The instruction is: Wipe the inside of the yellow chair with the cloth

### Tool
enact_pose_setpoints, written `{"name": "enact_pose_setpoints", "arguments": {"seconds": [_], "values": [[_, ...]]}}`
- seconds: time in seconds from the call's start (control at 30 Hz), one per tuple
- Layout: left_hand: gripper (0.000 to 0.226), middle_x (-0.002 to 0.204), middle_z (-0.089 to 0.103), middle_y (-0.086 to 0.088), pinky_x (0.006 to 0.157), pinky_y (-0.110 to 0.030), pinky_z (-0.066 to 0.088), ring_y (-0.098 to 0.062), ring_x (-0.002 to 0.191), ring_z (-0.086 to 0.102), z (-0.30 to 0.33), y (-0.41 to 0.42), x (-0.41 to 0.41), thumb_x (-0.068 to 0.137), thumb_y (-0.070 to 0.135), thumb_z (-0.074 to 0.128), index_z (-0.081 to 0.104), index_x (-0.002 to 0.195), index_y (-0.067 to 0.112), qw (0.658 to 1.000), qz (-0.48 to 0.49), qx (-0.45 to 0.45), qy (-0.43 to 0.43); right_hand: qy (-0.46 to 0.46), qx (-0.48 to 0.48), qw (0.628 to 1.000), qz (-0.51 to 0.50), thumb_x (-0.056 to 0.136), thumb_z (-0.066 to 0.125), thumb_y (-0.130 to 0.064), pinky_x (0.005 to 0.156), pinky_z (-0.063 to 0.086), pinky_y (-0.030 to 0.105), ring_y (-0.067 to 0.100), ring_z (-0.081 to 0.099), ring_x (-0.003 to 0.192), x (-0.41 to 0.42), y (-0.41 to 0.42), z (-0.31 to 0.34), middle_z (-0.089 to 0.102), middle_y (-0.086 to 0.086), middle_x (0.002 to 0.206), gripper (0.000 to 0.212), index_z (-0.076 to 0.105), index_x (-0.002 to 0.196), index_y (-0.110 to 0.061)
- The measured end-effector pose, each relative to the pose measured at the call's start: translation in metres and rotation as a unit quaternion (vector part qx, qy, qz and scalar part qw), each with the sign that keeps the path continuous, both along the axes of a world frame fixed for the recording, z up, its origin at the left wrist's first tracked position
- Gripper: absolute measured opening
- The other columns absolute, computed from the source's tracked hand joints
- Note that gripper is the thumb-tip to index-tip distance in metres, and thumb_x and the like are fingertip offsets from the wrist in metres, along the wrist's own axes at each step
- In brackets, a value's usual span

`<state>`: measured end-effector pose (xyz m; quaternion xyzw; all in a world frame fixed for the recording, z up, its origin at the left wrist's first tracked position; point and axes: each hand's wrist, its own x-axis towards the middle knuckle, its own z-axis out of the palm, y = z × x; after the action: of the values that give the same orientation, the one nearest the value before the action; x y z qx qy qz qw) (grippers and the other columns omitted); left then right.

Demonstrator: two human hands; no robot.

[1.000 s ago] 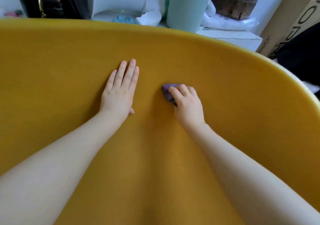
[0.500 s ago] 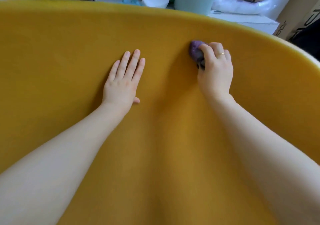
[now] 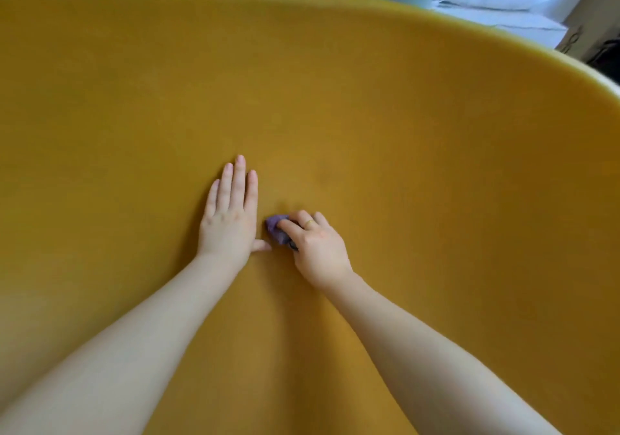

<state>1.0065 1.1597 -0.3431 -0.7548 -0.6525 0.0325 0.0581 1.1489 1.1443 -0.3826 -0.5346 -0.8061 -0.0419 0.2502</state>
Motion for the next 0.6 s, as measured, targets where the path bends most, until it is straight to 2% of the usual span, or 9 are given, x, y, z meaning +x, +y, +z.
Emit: {"name": "enact_pose_setpoints", "arguments": {"seconds": [0.07, 0.17, 0.27, 0.33, 0.43, 0.53, 0.6], "values": [[0.126, 0.153, -0.024, -0.016, 0.116, -0.037, -0.005, -0.029, 0.144, -0.013, -0.005, 0.001, -0.003, 0.067, 0.061, 0.067, -0.014, 0.147, 0.007, 1.000, 0.009, -0.008, -0.010, -0.056, 0.039, 0.998, -0.016, 0.073, 0.043, -0.013, 0.041, 0.043, 0.024, 0.027, 0.053, 0.061, 0.017, 0.019, 0.022, 0.061, 0.005, 0.076, 0.027, 0.068, 0.083, -0.017], [0.125, 0.153, -0.026, -0.013, 0.116, -0.036, -0.005, -0.027, 0.144, -0.016, -0.010, 0.003, -0.006, 0.068, 0.067, 0.061, -0.019, 0.146, 0.011, 1.000, 0.005, -0.005, -0.018, -0.078, 0.101, 0.986, -0.111, 0.066, 0.054, -0.007, 0.043, 0.038, 0.026, 0.031, 0.054, 0.064, 0.049, 0.058, 0.063, 0.060, 0.011, 0.079, 0.027, 0.067, 0.088, -0.016], [0.125, 0.150, -0.033, -0.012, 0.115, -0.035, -0.008, -0.026, 0.143, -0.020, -0.014, 0.006, -0.011, 0.070, 0.071, 0.054, -0.028, 0.142, 0.010, 1.000, -0.006, -0.005, -0.015, 0.015, 0.115, 0.974, -0.195, 0.063, 0.054, 0.008, 0.045, 0.035, 0.028, 0.033, 0.052, 0.070, 0.052, 0.077, 0.078, 0.063, 0.012, 0.096, 0.038, 0.066, 0.094, -0.011], [0.125, 0.141, -0.043, -0.009, 0.113, -0.034, -0.011, -0.025, 0.142, -0.023, -0.016, 0.009, -0.013, 0.071, 0.072, 0.053, -0.033, 0.138, 0.010, 1.000, -0.017, -0.008, -0.024, 0.106, 0.112, 0.963, -0.221, 0.066, 0.055, 0.010, 0.054, 0.035, 0.026, 0.033, 0.053, 0.075, 0.036, 0.077, 0.065, 0.063, 0.011, 0.104, 0.042, 0.066, 0.100, -0.011], [0.127, 0.134, -0.044, -0.006, 0.110, -0.030, -0.013, -0.025, 0.143, -0.018, -0.010, 0.003, -0.024, 0.068, 0.067, 0.062, -0.022, 0.145, 0.010, 0.996, -0.043, -0.012, -0.081, 0.160, 0.079, 0.971, -0.161, 0.065, 0.057, 0.010, 0.061, 0.035, 0.024, 0.033, 0.055, 0.072, -0.007, 0.054, 0.024, 0.064, 0.012, 0.105, 0.044, 0.067, 0.103, -0.011], [0.139, 0.145, -0.023, -0.011, 0.110, -0.033, -0.003, -0.027, 0.144, -0.002, -0.005, -0.014, -0.051, 0.047, 0.065, 0.077, 0.004, 0.148, 0.002, 0.996, -0.021, 0.058, -0.068, 0.149, 0.025, 0.986, -0.074, 0.066, 0.047, 0.001, 0.060, 0.039, 0.027, 0.030, 0.054, 0.066, -0.054, 0.018, -0.010, 0.066, 0.009, 0.102, 0.043, 0.067, 0.101, -0.013], [0.141, 0.142, -0.030, -0.009, 0.110, -0.033, -0.009, -0.021, 0.140, -0.014, -0.004, -0.030, -0.073, 0.049, 0.065, 0.076, -0.003, 0.148, 0.002, 0.999, 0.017, 0.016, -0.039, 0.151, -0.009, 0.987, -0.051, 0.068, 0.038, -0.009, 0.060, 0.034, 0.025, 0.028, 0.052, 0.064, -0.075, -0.002, -0.019, 0.066, 0.007, 0.099, 0.043, 0.067, 0.099, -0.015]]}}
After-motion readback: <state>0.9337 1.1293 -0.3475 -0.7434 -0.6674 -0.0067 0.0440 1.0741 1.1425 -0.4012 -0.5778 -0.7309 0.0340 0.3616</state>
